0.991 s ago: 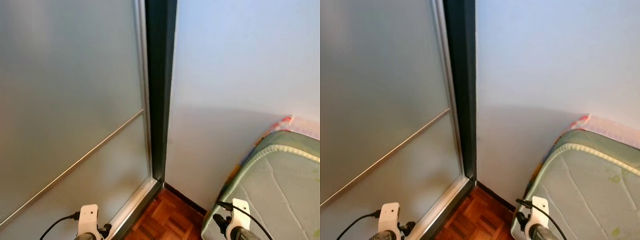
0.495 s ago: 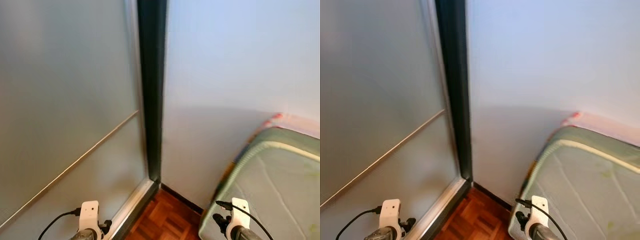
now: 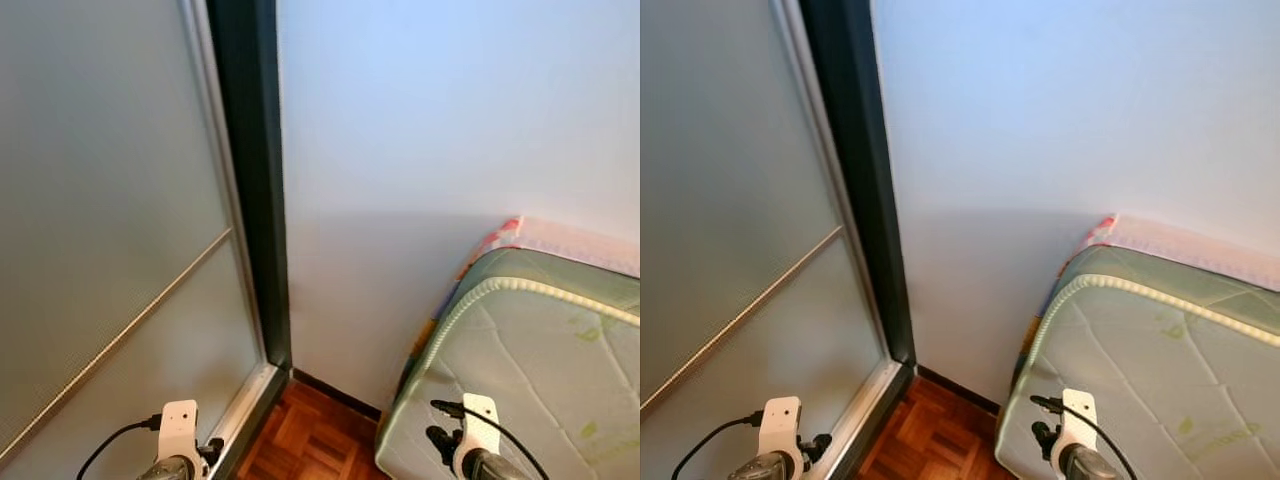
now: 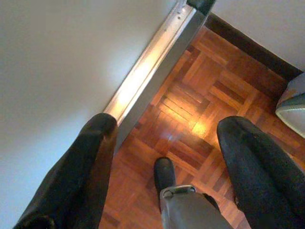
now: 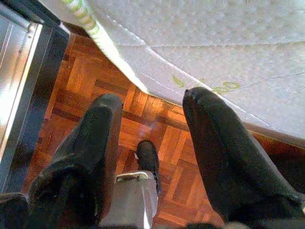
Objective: Clean up the room
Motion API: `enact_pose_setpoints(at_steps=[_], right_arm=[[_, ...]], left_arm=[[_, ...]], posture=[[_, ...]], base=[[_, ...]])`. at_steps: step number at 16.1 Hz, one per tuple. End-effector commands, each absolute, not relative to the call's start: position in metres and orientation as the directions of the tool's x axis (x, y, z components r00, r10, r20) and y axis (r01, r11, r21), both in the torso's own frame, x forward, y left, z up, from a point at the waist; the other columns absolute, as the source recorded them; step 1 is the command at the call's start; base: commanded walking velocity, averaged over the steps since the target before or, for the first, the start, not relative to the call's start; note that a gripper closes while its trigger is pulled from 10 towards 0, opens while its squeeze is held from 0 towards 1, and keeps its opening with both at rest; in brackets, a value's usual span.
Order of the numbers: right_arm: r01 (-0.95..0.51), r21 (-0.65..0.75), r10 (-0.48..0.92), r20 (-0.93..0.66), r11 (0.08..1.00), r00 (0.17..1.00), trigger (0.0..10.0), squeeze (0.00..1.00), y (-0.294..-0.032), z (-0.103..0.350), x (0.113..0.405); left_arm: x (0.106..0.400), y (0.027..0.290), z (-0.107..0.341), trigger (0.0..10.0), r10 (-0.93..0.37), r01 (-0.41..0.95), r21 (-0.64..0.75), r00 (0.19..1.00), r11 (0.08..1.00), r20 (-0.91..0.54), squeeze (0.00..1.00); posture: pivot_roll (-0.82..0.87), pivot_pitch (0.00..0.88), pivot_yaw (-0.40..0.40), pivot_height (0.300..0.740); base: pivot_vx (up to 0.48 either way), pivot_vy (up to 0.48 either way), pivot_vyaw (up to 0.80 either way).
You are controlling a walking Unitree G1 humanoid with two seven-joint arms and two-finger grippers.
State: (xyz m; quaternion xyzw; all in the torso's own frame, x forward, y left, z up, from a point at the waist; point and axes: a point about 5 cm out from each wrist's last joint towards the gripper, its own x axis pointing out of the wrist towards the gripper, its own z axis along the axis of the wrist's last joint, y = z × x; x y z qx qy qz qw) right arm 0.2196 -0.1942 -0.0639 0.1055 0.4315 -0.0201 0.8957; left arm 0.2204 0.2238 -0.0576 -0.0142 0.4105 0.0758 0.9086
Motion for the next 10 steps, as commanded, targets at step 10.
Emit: enact_pose_setpoints(at_steps=[10], right_arm=[[0.127, 0.167, 0.054, -0.786, 0.978, 0.615, 10.0, 0.00, -0.1952, -0.0652, 0.2175]], left_arm=[[0.2205, 0.2278, -0.0568, 10.0, 0.140, -0.135, 0.068, 0.644, 0.988, -0.752, 0.00]], posture=[[0.04, 0.000, -0.034, 0.740]], base=[[0.000, -0.126, -0.70]])
